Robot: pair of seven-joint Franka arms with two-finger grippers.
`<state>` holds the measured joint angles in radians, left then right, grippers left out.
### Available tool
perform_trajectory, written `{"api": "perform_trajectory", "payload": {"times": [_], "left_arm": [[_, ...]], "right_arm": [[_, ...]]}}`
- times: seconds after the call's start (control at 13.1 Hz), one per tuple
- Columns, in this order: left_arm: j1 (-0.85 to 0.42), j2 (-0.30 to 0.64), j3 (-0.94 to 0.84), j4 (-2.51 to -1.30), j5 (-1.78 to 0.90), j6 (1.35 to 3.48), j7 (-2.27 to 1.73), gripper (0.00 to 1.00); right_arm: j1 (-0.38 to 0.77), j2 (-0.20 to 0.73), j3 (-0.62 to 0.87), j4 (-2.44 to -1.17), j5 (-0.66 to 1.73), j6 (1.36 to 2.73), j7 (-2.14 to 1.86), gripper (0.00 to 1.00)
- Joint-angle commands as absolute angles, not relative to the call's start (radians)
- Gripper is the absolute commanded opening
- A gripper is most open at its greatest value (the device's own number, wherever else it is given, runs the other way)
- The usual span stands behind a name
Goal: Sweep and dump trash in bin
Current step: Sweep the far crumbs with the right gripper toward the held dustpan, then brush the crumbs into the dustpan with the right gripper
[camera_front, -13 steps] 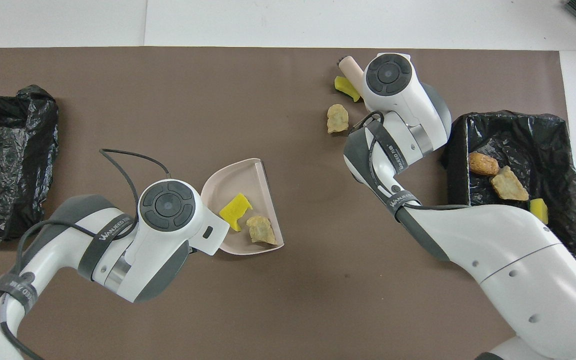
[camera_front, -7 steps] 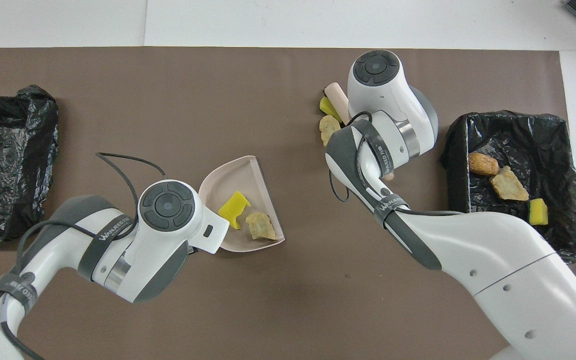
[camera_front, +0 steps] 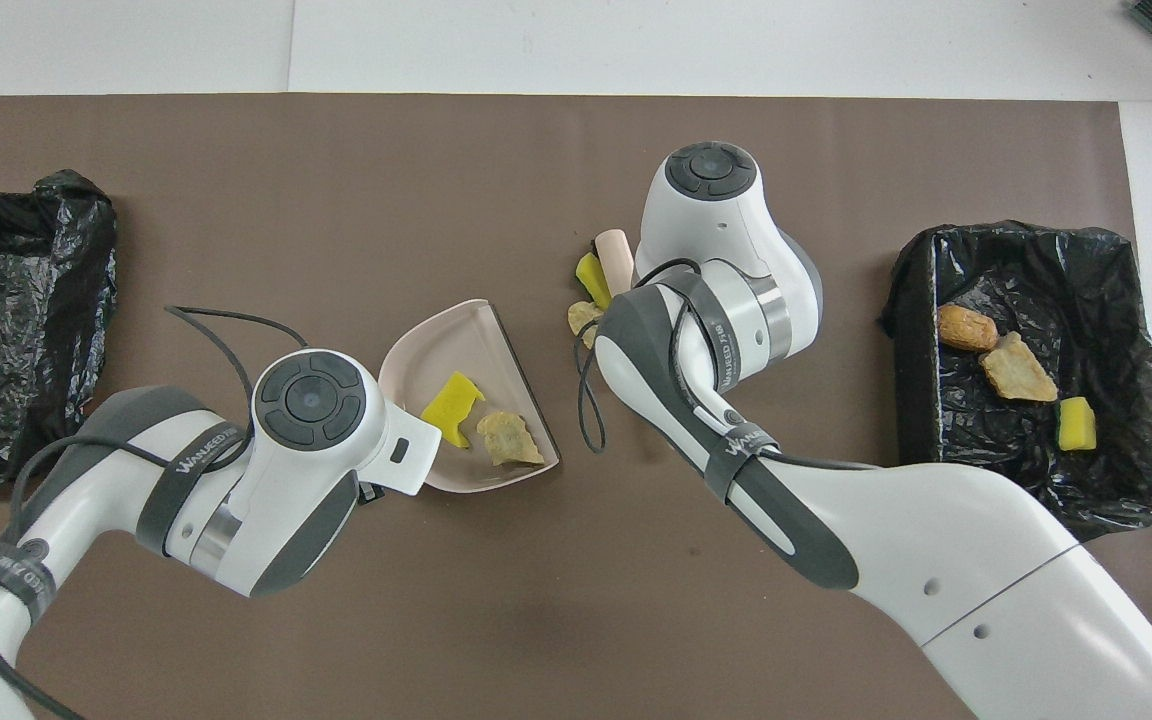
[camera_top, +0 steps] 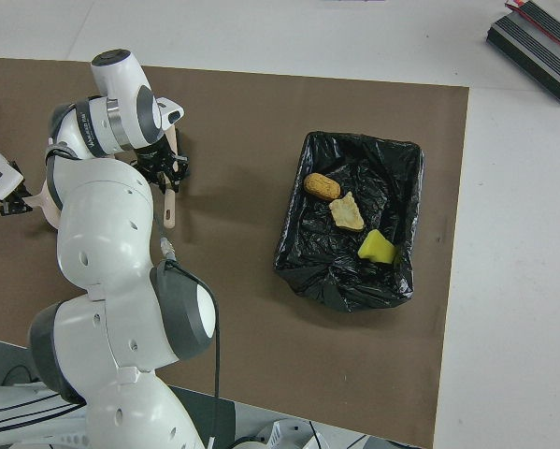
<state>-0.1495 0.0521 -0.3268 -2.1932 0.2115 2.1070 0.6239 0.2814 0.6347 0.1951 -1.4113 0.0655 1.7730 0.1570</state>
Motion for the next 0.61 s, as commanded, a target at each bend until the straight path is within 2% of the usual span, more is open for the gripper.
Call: {"api": "perform_trajectory", "payload": {"times": [0.0,0.15,0.38,0.53], "left_arm": [[-0.115,0.037,-0.331,-2.223,0.221,2.126,0.617,0.00],[-0.114,0.037,-0.331,-2.223,0.221,2.129,0.617,0.00],[-0.114,0.038,-0.331,-2.221,0.221,2.131,0.623,0.00],[-0.109,0.038,-0.331,-2.221,0.219,2.138,0.629,0.00]], "right_arm": [[0.311,0.554,0.213,-1.567,0.176,1.865,0.213,0.00],[0.362,0.505,0.236,-1.650,0.244,1.923,0.213,0.00],[0.391,0.497,0.265,-1.649,0.429,1.934,0.216,0.00],[0.388,0.480,0.275,-1.646,0.451,1.928,0.206,0.00]]}}
